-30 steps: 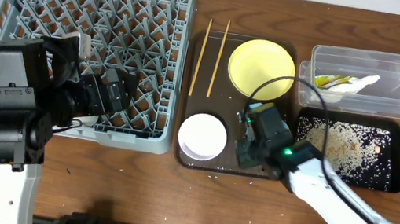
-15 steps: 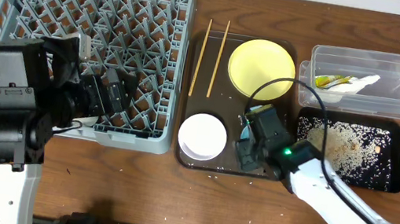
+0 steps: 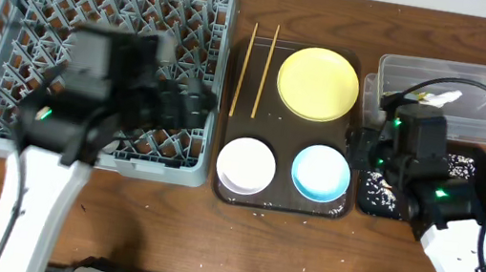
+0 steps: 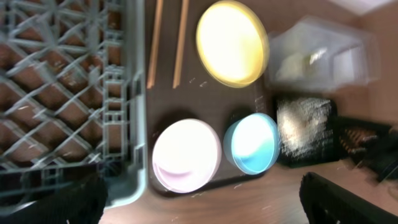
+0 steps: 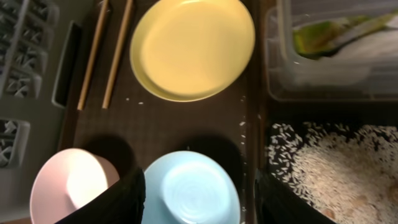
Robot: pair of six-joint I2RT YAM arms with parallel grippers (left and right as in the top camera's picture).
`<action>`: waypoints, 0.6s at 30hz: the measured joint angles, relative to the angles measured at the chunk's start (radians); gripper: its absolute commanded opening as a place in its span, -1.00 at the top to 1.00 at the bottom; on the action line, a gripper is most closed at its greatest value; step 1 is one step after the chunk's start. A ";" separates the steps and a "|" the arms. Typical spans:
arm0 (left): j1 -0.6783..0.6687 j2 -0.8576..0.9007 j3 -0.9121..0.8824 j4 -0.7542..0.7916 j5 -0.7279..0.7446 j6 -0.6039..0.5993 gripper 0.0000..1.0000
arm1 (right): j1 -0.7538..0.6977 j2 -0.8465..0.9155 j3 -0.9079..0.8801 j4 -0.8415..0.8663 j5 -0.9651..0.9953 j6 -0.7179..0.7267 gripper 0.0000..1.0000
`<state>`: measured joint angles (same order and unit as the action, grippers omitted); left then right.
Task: Sort waste into correct bins and load items into the dishwasher
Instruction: 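Retract the right arm and reach the left gripper to the wooden chopsticks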
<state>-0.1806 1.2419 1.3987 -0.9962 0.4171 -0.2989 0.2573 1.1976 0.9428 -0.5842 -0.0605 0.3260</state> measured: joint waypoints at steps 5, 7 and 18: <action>-0.248 0.222 0.174 -0.012 -0.282 0.035 -0.99 | -0.091 0.000 0.002 -0.117 -0.019 0.120 -0.28; -0.301 0.314 0.214 0.029 -0.366 0.074 -1.00 | -0.172 0.000 0.002 -0.145 -0.022 0.172 -0.31; -0.311 0.497 0.222 0.244 -0.473 0.143 -0.98 | -0.576 -0.083 0.000 -0.035 0.053 0.115 -0.99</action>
<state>-0.4911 1.7386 1.6207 -0.7521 -0.0555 -0.1558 -0.3183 1.1145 0.9432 -0.6193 -0.0078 0.4412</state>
